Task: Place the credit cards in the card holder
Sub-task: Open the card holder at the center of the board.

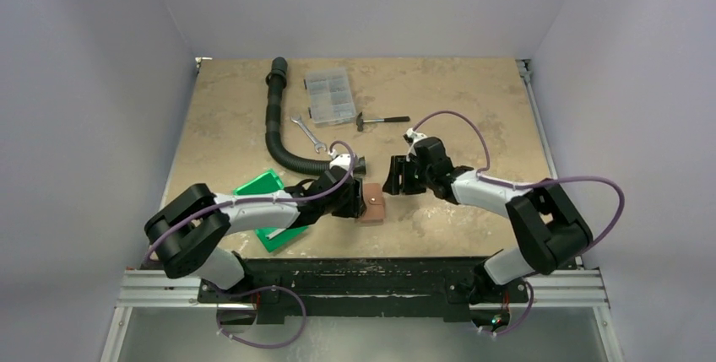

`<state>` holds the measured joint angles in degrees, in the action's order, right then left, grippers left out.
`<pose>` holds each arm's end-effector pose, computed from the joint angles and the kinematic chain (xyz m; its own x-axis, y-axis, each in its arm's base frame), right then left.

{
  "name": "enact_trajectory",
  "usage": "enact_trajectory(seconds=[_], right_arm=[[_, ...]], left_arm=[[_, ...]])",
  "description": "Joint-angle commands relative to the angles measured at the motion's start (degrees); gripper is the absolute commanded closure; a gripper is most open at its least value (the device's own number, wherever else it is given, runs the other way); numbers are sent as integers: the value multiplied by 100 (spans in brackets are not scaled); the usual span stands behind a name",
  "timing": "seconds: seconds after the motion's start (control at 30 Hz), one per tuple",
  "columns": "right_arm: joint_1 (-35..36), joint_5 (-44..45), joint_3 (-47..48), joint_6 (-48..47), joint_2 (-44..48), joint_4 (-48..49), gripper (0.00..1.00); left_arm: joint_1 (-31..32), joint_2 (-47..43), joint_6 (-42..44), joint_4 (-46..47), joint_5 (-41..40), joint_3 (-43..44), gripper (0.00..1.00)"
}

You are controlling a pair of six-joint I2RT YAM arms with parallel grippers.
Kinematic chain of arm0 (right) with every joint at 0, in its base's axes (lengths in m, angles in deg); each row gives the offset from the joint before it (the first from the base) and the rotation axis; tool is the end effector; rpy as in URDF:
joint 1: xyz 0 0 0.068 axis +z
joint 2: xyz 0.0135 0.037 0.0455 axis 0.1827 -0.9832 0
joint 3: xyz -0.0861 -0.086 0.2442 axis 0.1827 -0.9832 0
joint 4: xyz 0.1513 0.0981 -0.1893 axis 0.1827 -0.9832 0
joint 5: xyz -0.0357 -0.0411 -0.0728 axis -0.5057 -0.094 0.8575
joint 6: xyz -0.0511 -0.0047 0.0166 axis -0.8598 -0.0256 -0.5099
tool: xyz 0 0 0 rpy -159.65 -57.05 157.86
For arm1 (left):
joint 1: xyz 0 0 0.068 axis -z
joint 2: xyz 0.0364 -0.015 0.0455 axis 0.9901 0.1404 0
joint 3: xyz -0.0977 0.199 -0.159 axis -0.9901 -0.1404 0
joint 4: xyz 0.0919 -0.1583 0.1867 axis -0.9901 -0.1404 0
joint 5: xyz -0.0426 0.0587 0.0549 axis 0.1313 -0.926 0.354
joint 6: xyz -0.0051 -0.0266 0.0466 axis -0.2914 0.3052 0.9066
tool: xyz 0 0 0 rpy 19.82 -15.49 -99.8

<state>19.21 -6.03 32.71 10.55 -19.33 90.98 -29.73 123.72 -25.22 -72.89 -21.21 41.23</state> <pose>0.2470 0.1508 0.1552 -0.8326 0.0461 -0.5520 -0.2705 0.8358 0.4778 0.1810 -0.2264 0.1564 -0.8136 -0.0552 -0.5788 0.2412 0.8737 -0.4224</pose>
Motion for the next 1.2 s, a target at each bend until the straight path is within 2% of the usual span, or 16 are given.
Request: enact_trajectory(seconds=[0.0,0.17,0.27,0.43,0.7,0.9,0.97,1.17], right_arm=[[364,1261,255,-399,609,-944,36],[928,1788,422,-122,1056,-1261,36],[1101,1935,536,122,1124,-1345,32],[1481,2135,752,435,786,-1384,25],[2028,2760,1272,1031,13,-1736,27],[2223,3224,1494,1334,-547,-1957,41],[2273,3368,1526,1345,-629,-2090,54],[2309,3425,1323,1391,-308,-2064,80]], left_arm=[[45,-513,-89,-294,-327,-31,51],[-2,-246,16,-611,-334,266,52],[-9,-64,-59,-614,-334,321,54],[-64,-9,-201,-136,-330,17,52],[-62,-34,-526,344,-213,-453,53],[-67,-153,-659,464,-225,-633,54],[-70,-210,-662,417,-277,-642,54],[-65,-195,-564,269,-344,-482,50]])
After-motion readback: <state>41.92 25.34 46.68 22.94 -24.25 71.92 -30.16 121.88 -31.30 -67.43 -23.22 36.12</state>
